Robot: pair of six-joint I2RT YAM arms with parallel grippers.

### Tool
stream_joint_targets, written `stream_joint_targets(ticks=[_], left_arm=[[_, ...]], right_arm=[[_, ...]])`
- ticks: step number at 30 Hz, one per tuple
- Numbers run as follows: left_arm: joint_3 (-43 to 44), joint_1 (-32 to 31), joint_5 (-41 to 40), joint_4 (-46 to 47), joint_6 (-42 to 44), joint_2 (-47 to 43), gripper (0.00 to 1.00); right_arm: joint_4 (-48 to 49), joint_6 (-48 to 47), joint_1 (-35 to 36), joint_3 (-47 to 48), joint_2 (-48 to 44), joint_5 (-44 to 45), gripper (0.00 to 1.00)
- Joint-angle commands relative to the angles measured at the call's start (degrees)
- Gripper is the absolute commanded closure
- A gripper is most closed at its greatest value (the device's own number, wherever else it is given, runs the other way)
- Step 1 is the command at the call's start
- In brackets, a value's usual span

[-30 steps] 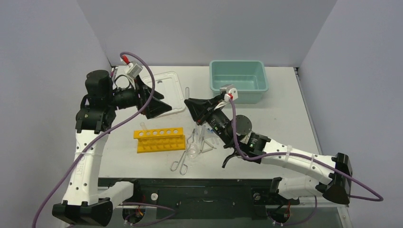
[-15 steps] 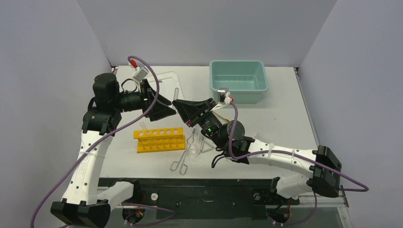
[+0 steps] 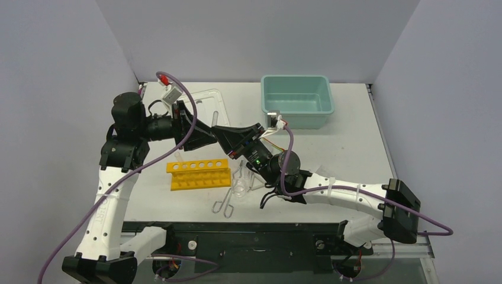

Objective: Organize the chemistry lab equipment
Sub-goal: Insert the test tube into the slot of the test tube rack.

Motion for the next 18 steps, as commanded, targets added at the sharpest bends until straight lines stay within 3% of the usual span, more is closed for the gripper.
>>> stream_joint_targets(ticks=[1,5,10,14,18], left_arm=[[1.2,0.1,1.4,0.5,1.1,0.3,0.61],[1.7,0.1,0.9,-1.8,3.0,0.3,0.71],[2.0,0.2,0.6,-2.6,3.1,0.4,0.92],[2.4,0.5,0.6,-4.1,3.7,0.5,0.96],[2.6,1.3,0.7,-6.2,5.4,0.1,1.0]], right_arm=[[1.5,-0.7,0.7,1.9,0.6,-2.0,1.0],[1.1,-1.6,0.8,1.8,0.5,-2.0,1.0],[-0.6,-4.6,1.9,3.0,1.1,-2.4,1.0],[-2.9,-6.9,2.2,3.4,1.0,-2.6,1.0],[-8.5,-9.0,1.9,4.3,-0.5,-3.5,0.81]])
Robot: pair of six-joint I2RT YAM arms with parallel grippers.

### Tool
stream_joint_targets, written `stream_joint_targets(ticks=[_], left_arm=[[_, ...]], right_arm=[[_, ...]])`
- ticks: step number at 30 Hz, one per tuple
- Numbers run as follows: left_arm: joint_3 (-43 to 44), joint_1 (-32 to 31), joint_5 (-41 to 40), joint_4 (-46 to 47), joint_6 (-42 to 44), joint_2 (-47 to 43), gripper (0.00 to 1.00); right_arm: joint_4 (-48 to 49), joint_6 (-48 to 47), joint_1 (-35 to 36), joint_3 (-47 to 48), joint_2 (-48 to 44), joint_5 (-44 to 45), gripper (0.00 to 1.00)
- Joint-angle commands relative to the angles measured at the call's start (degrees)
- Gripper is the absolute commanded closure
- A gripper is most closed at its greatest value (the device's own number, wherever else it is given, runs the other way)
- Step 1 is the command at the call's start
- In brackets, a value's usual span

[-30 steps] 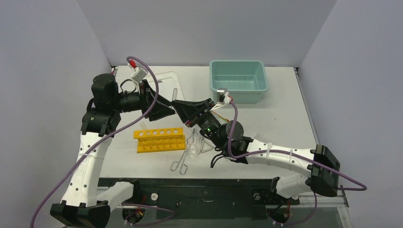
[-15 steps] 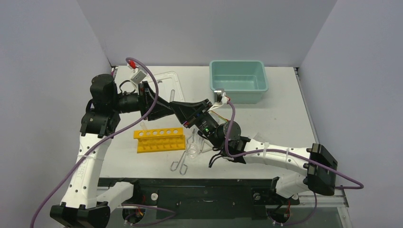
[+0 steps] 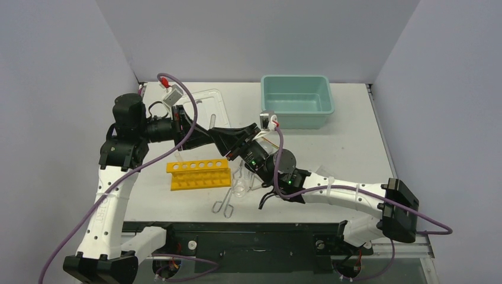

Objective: Organize the chemistry lab equipment
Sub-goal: Insert the test tube into the slot of the test tube rack.

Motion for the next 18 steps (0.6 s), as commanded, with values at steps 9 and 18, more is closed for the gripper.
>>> stream_joint_targets(ticks=[9,18], left_arm=[[4.2,1.2,-0.5,-8.2,9.6,-0.5,1.0],[5.0,1.1,-2.1,-13.1,15.7,-1.1,1.0]], right_arm=[[-24.4,3.4,-7.9,10.8,-5.1,-21.4,0.58],[-42.5,-0.2,-9.7,19.3,-5.1,-27.6,0.47]])
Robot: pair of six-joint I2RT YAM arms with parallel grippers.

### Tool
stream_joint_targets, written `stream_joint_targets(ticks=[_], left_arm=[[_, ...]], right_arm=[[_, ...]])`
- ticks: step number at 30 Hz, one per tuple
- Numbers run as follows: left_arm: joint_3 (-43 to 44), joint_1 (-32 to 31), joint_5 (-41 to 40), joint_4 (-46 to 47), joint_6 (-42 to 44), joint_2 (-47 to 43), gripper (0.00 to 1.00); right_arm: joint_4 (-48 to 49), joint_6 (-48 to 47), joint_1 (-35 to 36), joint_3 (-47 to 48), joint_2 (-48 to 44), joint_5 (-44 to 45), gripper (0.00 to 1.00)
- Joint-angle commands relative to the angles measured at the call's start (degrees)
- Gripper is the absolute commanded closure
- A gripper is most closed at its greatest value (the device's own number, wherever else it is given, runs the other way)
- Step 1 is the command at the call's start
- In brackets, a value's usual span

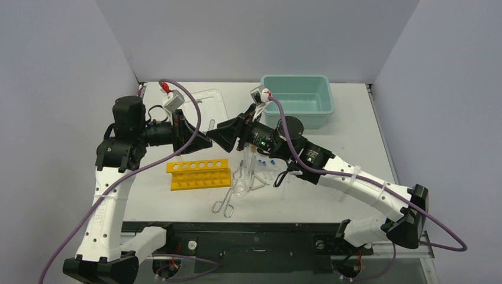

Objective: Organize the chemistry lab equipment
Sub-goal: Insert the test tube into the slot of the test tube rack.

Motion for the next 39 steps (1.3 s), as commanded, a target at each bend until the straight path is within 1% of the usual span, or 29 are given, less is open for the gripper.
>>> stream_joint_targets(ticks=[1,5,12,18,21,23,25,26,30,32,37,39], left_arm=[[2.7,0.2,-1.0,-3.0,5.0,-1.0,1.0],[2.9,0.0,-1.3,-3.6,5.6,-0.9,1.0],[3.7,-0.4,-1.9,-6.9,8.4,-0.9,1.0],[3.8,-0.5,-2.1,-7.4,9.0,-1.1,1.0],[3.8,-0.5,-2.0,-7.7,9.3,-1.2,1.0],[3.8,-0.6,-2.2,-8.2,9.8,-1.1,1.0],[3.9,-0.7,-2.6,-9.0,10.9,-1.1,1.0],[3.8,-0.8,-2.8,-9.5,11.2,-1.1,1.0],[4.2,-1.2,-4.3,-11.9,13.8,-1.0,1.0],[4.3,-1.3,-4.4,-12.6,14.3,-0.9,1.0],[4.0,-1.3,-4.3,-12.0,14.0,-1.1,1.0],[3.9,-1.3,-4.3,-11.9,14.0,-1.1,1.0]], right_arm=[[-7.7,-1.1,-0.6,4.8,-1.3,-6.5,0.47],[-10.2,-1.4,-0.7,7.8,0.6,-7.7,0.48],[-15.1,-2.9,-0.7,11.3,3.0,-6.8,0.51],[-19.9,-4.7,-0.8,15.1,5.0,-5.4,0.57],[-20.6,-4.9,-0.7,15.9,5.6,-4.8,0.6],[-20.7,-5.1,-0.7,16.1,5.7,-4.2,0.63],[-20.5,-5.2,-0.7,16.3,5.7,-3.7,0.69],[-20.5,-5.4,-0.7,16.4,5.7,-3.6,0.74],[-21.3,-6.5,-0.9,17.6,5.7,-2.7,0.85],[-21.7,-6.7,-1.0,18.1,6.0,-3.0,0.88],[-21.8,-6.2,-1.0,18.1,7.2,-4.5,0.89],[-21.5,-5.7,-1.0,17.7,7.4,-4.8,0.86]])
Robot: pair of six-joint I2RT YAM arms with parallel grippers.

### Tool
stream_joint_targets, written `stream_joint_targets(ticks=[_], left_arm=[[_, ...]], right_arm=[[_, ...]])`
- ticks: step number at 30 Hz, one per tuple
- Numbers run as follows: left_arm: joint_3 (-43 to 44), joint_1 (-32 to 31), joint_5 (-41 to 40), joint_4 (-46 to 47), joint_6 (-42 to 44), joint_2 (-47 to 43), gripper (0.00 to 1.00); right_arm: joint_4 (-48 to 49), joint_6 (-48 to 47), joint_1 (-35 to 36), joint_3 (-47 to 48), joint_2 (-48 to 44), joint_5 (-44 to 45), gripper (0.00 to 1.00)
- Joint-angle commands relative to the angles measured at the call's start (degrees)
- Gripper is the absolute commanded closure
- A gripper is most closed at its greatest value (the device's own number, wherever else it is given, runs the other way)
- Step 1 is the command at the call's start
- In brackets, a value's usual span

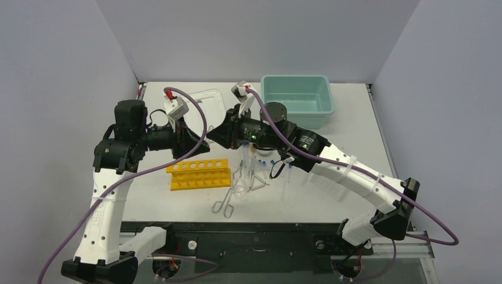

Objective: Organize the chemistry lab equipment
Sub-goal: Insert the test tube into the slot of the test tube rack.

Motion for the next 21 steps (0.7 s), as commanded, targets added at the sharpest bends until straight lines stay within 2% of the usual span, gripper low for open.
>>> stream_joint_targets(ticks=[1,4,9,14,15,16,17,18,21], left_arm=[[1.6,-0.2,0.5,-1.4,0.9,-0.8,1.0],[1.3,-0.3,0.5,-1.5,1.2,-0.8,1.0],[0.7,-0.3,0.8,-1.5,1.6,-1.4,1.0],[0.7,-0.2,-0.1,-2.2,2.0,-1.5,0.98],[0.7,-0.2,-0.9,-2.0,1.4,-1.4,0.93],[1.0,-0.2,-1.5,-1.9,1.0,-1.2,0.71],[1.1,-0.2,-2.8,-1.9,0.2,-0.9,0.59],[1.6,-0.1,-3.6,-2.0,-0.2,-0.7,0.4],[3.2,1.7,-4.7,-4.4,0.4,0.3,0.28]], right_arm=[[2.2,-0.2,-0.7,1.6,1.0,0.1,0.85],[2.7,0.4,-0.7,1.5,1.6,-0.1,0.8],[3.2,0.9,-0.7,1.5,2.6,-0.1,0.82],[3.3,1.0,-0.7,1.0,2.5,1.0,1.0],[3.1,0.8,-0.7,0.8,2.3,1.5,1.0],[2.9,0.6,-0.7,0.2,2.1,1.7,1.0],[2.6,0.2,-0.7,-0.2,1.5,2.1,1.0],[2.4,0.0,-0.7,-1.2,1.2,2.3,1.0],[0.9,-2.3,-0.4,-4.4,-0.7,4.5,1.0]])
